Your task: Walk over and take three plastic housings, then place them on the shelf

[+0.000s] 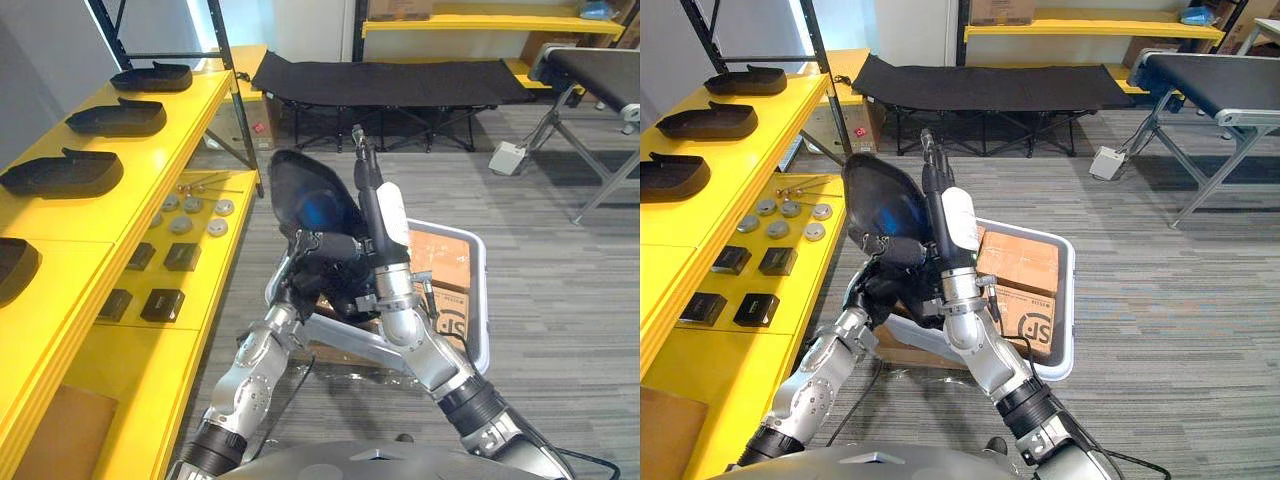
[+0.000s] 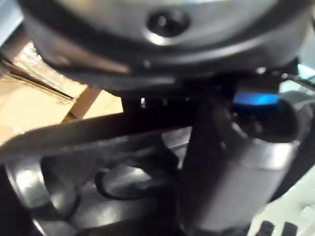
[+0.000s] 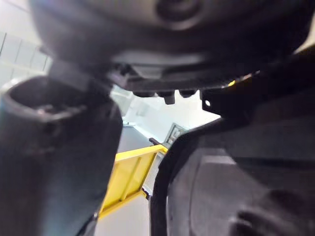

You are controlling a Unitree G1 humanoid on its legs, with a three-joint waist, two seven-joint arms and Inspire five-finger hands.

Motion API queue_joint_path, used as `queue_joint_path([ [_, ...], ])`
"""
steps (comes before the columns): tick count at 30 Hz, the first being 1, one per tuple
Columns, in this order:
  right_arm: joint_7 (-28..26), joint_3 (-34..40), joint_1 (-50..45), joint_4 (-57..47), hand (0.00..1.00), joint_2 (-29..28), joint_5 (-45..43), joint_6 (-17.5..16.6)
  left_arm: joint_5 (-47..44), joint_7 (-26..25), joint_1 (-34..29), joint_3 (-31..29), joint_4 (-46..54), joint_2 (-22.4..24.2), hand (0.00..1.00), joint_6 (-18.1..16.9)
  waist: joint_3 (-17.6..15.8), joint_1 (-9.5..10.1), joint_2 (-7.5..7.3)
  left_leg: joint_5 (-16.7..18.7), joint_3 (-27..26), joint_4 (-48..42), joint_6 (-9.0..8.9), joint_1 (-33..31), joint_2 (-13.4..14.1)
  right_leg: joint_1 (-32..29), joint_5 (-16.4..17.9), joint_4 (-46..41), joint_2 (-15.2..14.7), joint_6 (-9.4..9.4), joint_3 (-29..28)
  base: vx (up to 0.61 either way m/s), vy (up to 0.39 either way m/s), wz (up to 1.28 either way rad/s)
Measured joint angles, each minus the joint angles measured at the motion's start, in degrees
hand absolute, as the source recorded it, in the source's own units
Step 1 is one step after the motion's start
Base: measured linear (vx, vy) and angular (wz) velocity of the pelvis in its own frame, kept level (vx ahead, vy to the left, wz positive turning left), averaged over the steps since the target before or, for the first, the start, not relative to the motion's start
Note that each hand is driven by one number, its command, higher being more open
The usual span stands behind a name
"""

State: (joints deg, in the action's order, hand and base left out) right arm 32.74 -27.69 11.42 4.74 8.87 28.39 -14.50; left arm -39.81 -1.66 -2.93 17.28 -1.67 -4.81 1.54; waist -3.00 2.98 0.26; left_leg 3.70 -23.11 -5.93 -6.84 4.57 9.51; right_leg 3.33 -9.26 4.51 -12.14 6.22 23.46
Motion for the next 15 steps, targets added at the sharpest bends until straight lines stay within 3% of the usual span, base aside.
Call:
queue_joint_path([
  [3,0.08,0.0,-0.62,0.15,1.0,-0.17,0.01,0.0,2.43,-3.68,0.01,-0.38,0.12,0.67,0.0,-1.58,-0.23,0.08,-0.36,0.01,0.18,0.01,0.02,0.07,-0.01,0.17,0.01,0.0,0.0,-0.01,0.16,0.0,0.0,0.0],
  [7,0.12,-0.01,-1.76,0.3,1.0,-0.24,-0.02,0.07,16.18,-12.33,-0.01,-3.26,0.2,2.05,0.0,-1.96,-0.68,0.08,-1.09,0.01,0.3,0.0,0.01,0.09,-0.02,0.22,0.04,0.0,0.0,-0.05,0.31,0.0,0.0,0.0],
  [15,0.89,0.0,-2.06,1.4,1.0,-0.24,-0.18,0.18,38.28,-25.57,-0.43,-11.7,0.21,3.06,0.0,-4.37,-0.85,0.35,-1.1,0.14,0.7,-0.03,-0.03,0.09,-0.05,0.29,0.15,0.0,0.01,-0.16,0.58,0.0,0.0,0.0],
])
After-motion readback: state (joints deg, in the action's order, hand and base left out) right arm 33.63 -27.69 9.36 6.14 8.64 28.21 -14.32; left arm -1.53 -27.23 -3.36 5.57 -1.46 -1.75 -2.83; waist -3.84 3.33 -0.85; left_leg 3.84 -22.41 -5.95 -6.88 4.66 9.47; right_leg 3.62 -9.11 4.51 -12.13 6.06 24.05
